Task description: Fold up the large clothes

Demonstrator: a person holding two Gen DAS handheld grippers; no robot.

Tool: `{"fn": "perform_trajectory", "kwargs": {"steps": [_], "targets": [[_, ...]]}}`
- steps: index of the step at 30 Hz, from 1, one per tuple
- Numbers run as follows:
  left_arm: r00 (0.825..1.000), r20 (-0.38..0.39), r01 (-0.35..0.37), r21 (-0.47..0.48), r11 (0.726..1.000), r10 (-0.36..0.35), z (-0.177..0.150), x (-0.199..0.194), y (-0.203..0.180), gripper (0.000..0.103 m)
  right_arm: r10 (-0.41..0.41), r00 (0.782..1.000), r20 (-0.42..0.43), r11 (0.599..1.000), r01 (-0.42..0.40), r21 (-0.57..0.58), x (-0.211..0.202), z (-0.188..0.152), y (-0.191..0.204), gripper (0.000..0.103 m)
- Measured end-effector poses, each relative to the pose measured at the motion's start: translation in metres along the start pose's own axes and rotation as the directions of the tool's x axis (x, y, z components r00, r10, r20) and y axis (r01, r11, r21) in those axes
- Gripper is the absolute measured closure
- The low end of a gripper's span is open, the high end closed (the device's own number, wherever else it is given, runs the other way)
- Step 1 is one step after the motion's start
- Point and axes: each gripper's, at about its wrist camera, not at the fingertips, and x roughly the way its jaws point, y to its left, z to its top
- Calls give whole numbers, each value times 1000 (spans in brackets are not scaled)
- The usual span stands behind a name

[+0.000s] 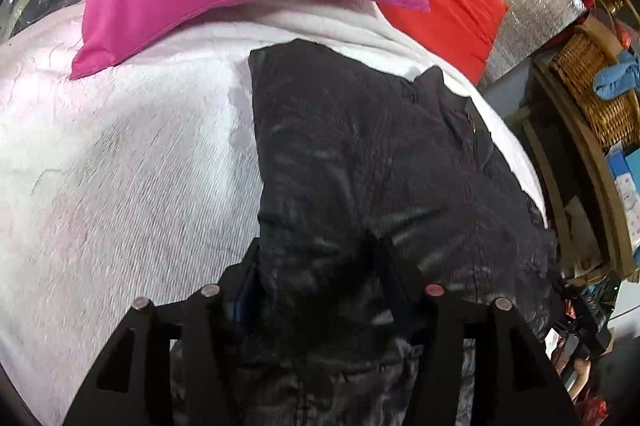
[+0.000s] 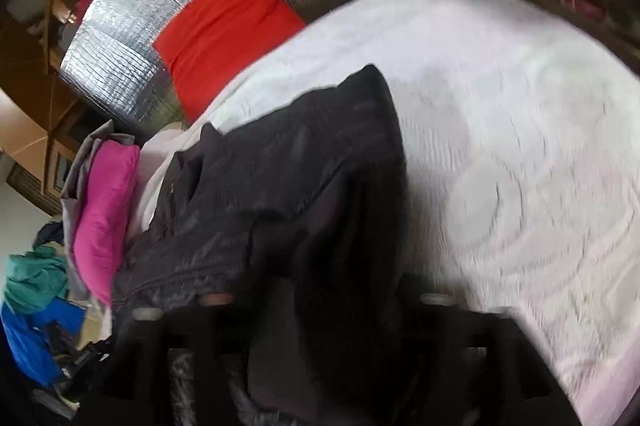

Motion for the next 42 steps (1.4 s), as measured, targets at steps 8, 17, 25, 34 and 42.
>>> {"fn": "perform_trajectory", "kwargs": {"steps": [8,17,25,34,42], "targets": [[997,-9,-76,22,997,76,-17,-13,-5,38,-8,999,-50,999,6,-47,-9,-16,-1,29],[996,35,-86,69,994,84,-22,-15,-8,52,-112,993,37,981,117,-157,-35,-24,21,69],[991,-1,-130,110,985,131,-24,-9,-10,49,-126,992,-21,984,122,-131,-26,-28,5,56],[992,70,-112,115,987,104,-33,-58,-27,45,-156,976,155,978,175,-115,-90,-38,8,31],[996,13,84,117,990,-86,-55,-62,-52,44,242,970,-30,965,-244,-96,-104,-77,52,33]]}}
